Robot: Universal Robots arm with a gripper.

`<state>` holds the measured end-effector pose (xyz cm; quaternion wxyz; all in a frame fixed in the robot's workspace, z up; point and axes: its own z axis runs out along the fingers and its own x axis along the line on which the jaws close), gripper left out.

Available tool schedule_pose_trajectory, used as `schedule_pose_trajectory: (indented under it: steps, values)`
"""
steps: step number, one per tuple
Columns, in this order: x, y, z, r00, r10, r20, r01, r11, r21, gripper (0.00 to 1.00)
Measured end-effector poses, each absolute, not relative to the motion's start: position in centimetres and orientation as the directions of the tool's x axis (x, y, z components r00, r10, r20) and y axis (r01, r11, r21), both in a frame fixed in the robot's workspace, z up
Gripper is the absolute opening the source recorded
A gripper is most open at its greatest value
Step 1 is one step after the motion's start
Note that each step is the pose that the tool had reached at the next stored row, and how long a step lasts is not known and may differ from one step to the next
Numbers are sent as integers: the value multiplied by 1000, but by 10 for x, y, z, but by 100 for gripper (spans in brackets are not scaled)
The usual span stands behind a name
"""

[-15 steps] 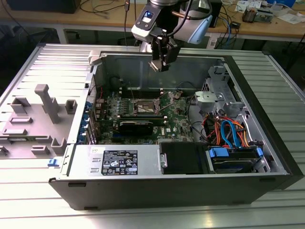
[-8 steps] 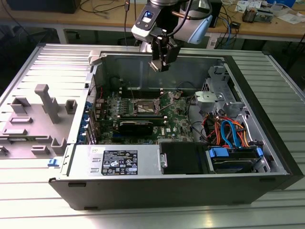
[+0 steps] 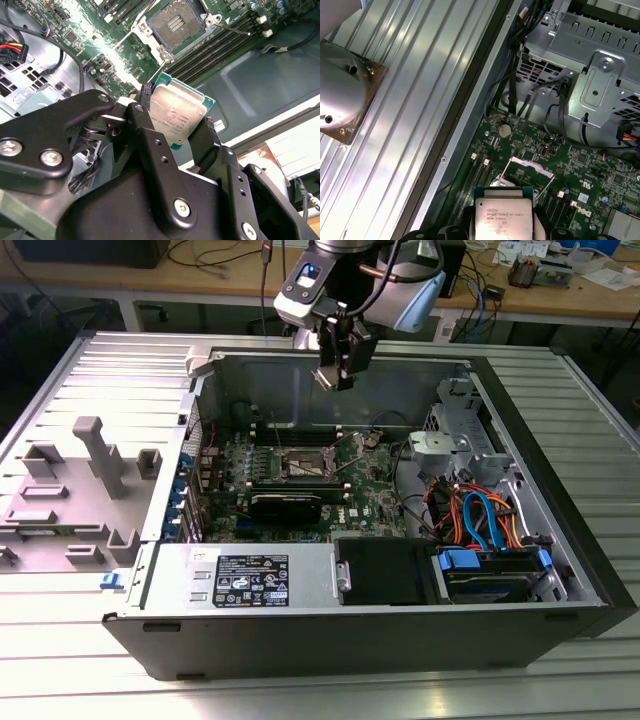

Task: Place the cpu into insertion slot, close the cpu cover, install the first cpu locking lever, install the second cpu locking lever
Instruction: 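Place the cpu into insertion slot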

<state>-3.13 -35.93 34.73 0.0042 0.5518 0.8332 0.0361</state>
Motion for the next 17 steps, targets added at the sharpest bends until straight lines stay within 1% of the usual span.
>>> schedule_pose_trajectory:
  steps: [8,17]
  values:
    - [-32,-363,346,-374,927,33,926,372,63,55]
    - [-33,-363,344,-314,949,38,949,312,52,55]
